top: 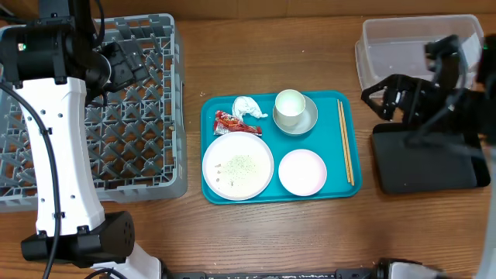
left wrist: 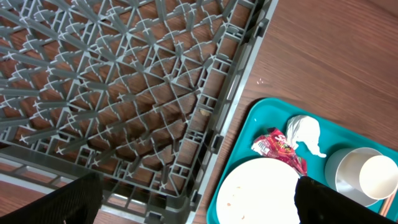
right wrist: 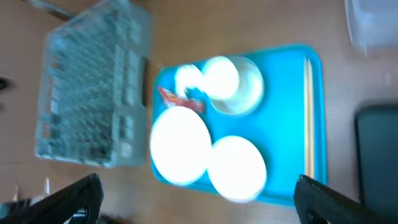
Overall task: Sort waste into correct bins and load items into the dishwasher
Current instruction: 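Move the right gripper to the wooden chopsticks at the tray's right edge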
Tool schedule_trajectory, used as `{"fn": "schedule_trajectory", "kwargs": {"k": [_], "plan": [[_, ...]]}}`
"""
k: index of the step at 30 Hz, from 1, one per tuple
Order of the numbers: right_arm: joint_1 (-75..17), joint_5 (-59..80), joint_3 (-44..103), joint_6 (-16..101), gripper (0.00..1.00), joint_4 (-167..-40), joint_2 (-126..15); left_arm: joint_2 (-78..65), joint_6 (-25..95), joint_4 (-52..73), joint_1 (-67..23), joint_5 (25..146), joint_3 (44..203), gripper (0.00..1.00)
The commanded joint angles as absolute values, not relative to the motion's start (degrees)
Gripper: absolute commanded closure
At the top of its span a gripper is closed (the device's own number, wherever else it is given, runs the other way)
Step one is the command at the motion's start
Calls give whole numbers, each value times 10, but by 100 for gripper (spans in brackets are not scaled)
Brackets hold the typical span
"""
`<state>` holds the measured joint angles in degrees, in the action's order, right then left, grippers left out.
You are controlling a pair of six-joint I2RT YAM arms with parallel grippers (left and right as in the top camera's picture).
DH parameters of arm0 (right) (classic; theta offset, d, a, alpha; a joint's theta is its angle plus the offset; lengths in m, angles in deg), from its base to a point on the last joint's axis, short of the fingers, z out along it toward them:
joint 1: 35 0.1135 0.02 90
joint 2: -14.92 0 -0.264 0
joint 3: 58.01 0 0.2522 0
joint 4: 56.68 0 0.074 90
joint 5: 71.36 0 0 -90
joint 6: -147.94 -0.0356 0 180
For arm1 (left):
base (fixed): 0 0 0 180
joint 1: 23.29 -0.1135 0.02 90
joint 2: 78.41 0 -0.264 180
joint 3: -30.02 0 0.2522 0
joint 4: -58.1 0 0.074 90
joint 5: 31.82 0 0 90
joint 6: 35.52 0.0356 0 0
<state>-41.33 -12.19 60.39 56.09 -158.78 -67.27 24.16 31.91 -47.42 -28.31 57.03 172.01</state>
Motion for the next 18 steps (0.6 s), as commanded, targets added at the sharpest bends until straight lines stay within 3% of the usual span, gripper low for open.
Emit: {"fn": "schedule_trajectory", "kwargs": {"k": [1, 7, 11, 14, 18], "plan": [[-413, -65, 622, 584, 0, -1624, -729, 246, 311, -473, -285, 567, 1722, 0], [-376, -61, 622, 585, 0, -1652, -833, 246, 311, -473, -285, 567, 1722, 0], [-311, 26, 616, 579, 0, -1640, -871, 246, 311, -473, -285, 567, 1722, 0], [-255, 146, 580, 486, 1, -1614, -872, 246, 311, -473, -285, 567, 1722, 0], [-227, 206, 531, 427, 0, -1592, -872, 246, 311, -473, -285, 567, 1722, 0]]}}
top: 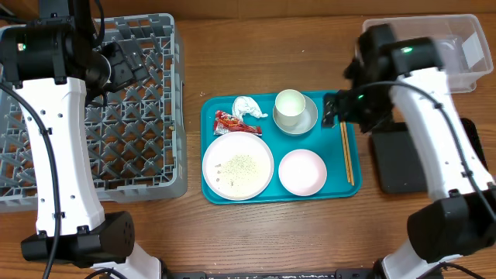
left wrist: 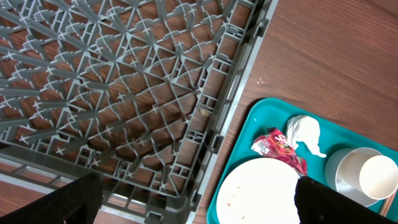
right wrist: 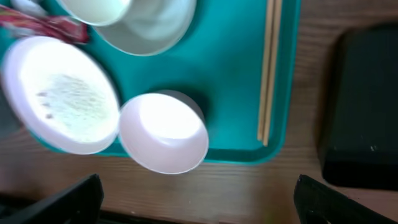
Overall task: Sort waste into correct bins and load items into the dishwasher
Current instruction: 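Move the right gripper to the wooden chopsticks at the tray's right edge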
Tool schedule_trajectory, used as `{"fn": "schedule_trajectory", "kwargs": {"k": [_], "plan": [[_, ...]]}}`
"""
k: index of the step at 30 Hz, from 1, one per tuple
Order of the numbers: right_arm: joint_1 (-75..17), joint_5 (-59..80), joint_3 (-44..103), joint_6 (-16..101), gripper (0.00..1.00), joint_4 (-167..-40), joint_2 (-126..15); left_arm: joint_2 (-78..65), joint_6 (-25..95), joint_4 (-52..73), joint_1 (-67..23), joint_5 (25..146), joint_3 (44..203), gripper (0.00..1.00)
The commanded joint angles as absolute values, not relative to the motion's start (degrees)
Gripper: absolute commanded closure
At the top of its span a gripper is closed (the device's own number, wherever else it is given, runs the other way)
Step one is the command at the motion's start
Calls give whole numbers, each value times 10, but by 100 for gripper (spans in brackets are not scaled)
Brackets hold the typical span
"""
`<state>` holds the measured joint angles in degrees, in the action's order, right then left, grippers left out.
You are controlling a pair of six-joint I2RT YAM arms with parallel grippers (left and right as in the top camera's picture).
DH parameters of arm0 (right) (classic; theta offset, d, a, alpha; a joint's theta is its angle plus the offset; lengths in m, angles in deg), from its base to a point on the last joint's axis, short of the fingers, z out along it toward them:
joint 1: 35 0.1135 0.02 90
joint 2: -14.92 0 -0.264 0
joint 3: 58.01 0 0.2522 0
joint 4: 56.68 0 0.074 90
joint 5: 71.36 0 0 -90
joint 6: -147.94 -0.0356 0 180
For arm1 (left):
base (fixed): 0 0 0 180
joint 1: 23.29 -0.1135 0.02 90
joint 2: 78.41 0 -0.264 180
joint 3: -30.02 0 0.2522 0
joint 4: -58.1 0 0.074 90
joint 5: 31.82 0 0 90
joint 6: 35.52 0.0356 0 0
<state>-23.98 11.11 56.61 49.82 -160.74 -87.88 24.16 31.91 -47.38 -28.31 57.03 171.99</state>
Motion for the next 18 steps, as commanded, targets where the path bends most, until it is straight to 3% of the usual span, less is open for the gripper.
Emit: {"fn": "schedule_trajectory", "kwargs": {"k": [1, 8, 18], "plan": [[-224, 208, 517, 429, 0, -1580, -872, 246, 311, -473, -285, 567, 1722, 0], [-224, 213, 413, 429, 0, -1453, -872, 246, 311, -473, -285, 567, 1722, 0], [-224, 216, 397, 429, 0, -1420, -872, 246, 311, -473, -285, 567, 1722, 0]]}}
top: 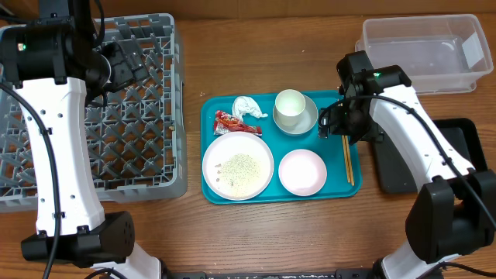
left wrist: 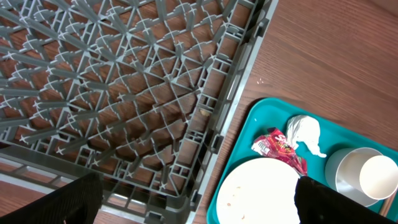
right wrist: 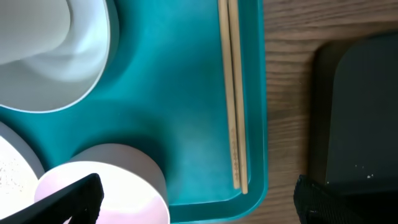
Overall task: Sort waste into correct bins and load items into the dishwasher
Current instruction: 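Move the right gripper to the wooden chopsticks at the tray's right edge, then grasp one wooden chopstick with the right gripper and lift it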
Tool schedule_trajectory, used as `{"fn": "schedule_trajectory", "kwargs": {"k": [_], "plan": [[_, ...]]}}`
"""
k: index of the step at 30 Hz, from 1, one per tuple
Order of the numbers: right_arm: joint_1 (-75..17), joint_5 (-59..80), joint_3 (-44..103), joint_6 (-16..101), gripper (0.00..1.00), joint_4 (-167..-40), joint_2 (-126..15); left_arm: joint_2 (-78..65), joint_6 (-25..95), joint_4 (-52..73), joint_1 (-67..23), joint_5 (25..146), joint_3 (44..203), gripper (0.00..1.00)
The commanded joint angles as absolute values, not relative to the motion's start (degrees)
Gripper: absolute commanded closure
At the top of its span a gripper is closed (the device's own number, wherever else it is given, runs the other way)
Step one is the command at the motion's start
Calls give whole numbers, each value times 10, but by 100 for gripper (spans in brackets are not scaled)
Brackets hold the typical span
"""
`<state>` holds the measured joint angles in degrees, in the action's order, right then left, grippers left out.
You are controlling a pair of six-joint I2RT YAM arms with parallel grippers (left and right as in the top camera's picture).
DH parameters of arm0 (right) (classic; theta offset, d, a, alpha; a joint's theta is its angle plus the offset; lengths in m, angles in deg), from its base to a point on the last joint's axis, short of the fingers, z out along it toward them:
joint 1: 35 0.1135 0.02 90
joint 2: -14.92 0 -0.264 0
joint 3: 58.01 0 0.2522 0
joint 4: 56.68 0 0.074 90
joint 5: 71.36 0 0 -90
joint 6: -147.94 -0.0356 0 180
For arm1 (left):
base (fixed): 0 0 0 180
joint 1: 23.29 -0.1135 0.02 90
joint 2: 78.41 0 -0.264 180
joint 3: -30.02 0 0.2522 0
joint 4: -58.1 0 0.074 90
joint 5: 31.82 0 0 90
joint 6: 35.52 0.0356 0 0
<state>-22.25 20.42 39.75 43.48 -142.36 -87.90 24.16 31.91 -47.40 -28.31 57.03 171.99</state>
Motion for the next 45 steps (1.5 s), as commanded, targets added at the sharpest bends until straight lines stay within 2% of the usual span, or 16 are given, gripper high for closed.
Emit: {"fn": "schedule_trajectory", "kwargs": {"k": [1, 6, 8, 9, 10, 13, 20, 22, 33, 41, 45], "plan": [[-224, 218, 397, 431, 0, -1418, -872, 246, 311, -473, -285, 567, 1722, 0], [-226, 225, 396, 432, 2, -1393, -872, 246, 311, -473, -285, 567, 1722, 0], [-226, 225, 388, 432, 19, -1374, -872, 246, 311, -473, -285, 567, 1722, 0], [-226, 225, 384, 432, 23, -1370, -872, 246, 311, -473, -285, 567, 1722, 0], [-226, 224, 368, 432, 32, -1354, -872, 246, 311, -473, -285, 567, 1722, 0], [-227, 225, 338, 442, 46, -1326, -872, 246, 311, -473, -285, 567, 1722, 0], [-228, 228, 297, 447, 59, -1282, -872, 246, 311, -473, -285, 567, 1722, 0], [-228, 236, 282, 448, 67, -1257, -872, 246, 311, -473, -285, 567, 1722, 0], [-229, 251, 235, 508, 67, -1192, -873, 246, 311, -473, -285, 567, 1722, 0], [-252, 236, 233, 510, 77, -1161, -874, 246, 311, -473, -285, 567, 1722, 0], [-255, 213, 232, 509, 77, -1159, -876, 246, 311, -473, -285, 567, 1722, 0]]}}
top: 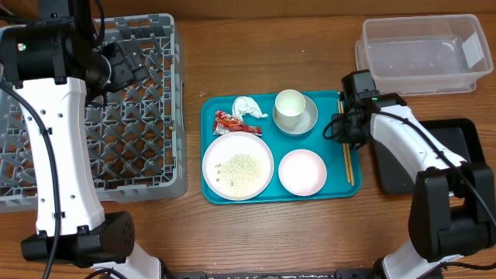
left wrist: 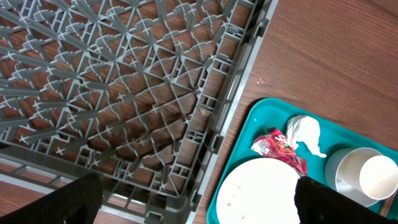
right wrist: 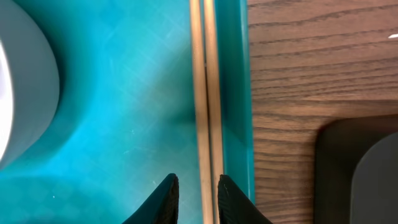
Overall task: Sort waste into correct bins and load items into the dishwasher
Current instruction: 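Grasp one wooden chopstick with the right gripper and lift it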
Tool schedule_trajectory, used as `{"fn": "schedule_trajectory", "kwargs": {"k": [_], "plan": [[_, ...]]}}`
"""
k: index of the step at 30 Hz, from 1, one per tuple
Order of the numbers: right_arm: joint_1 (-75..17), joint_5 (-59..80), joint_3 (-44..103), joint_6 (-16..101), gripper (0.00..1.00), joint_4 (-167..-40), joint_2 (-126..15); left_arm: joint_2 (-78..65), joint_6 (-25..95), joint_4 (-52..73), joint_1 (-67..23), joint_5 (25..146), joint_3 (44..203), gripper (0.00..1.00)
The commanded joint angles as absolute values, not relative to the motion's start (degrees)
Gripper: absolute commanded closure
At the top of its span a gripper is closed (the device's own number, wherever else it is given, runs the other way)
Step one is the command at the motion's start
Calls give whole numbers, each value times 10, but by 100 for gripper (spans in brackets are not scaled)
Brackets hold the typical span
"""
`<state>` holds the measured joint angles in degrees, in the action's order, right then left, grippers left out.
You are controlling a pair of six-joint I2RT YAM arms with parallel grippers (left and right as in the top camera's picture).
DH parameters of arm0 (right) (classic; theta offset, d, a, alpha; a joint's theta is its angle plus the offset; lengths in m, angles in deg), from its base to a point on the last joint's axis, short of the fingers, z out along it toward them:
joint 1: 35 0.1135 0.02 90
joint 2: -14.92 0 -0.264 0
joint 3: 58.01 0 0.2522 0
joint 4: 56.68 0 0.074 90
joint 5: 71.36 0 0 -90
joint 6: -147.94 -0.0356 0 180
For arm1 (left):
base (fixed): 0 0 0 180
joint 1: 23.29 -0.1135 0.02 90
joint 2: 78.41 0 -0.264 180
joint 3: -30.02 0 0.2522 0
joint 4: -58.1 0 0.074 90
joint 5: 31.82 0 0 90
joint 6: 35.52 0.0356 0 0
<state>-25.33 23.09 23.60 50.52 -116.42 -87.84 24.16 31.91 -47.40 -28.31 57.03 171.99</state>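
A teal tray (top: 209, 108) holds a white plate (top: 238, 165) with crumbs, a pink bowl (top: 302, 172), a cup (top: 290, 105) in a grey bowl, a red wrapper (top: 229, 121), a crumpled tissue (top: 248, 107) and wooden chopsticks (top: 347, 159) along its right edge. My right gripper (top: 345, 130) is down on the chopsticks (right wrist: 205, 74); in the right wrist view the gripper (right wrist: 197, 186) has its fingers closed in on either side of them. My left gripper (top: 128, 62) hangs open above the grey dish rack (top: 139, 139), its fingers wide apart in the left wrist view (left wrist: 199, 202).
A clear plastic bin (top: 418, 46) stands at the back right. A black bin (top: 449, 155) lies right of the tray, close to my right arm. The rack fills the left side of the table.
My right gripper has come down onto the chopsticks and its fingers have gone from wide open to closed around them. The left arm has not moved.
My right arm was first over the black bin at the far right, open. Then it was beside the tray's right edge, then lower over the chopsticks with its fingers wide. Now it grips them on the tray. The left arm stayed over the rack throughout.
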Motion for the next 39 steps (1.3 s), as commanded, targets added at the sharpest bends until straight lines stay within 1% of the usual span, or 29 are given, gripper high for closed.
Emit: {"fn": "schedule_trajectory", "kwargs": {"k": [1, 18, 33, 39], "plan": [[-255, 213, 232, 510, 77, -1158, -877, 246, 311, -473, -285, 567, 1722, 0], [-255, 211, 232, 525, 76, -1144, -920, 246, 311, -473, -285, 567, 1722, 0], [-258, 211, 232, 561, 75, -1133, -926, 246, 311, -473, -285, 567, 1722, 0], [-276, 172, 232, 563, 75, -1134, -926, 246, 311, -473, -285, 567, 1722, 0]]}}
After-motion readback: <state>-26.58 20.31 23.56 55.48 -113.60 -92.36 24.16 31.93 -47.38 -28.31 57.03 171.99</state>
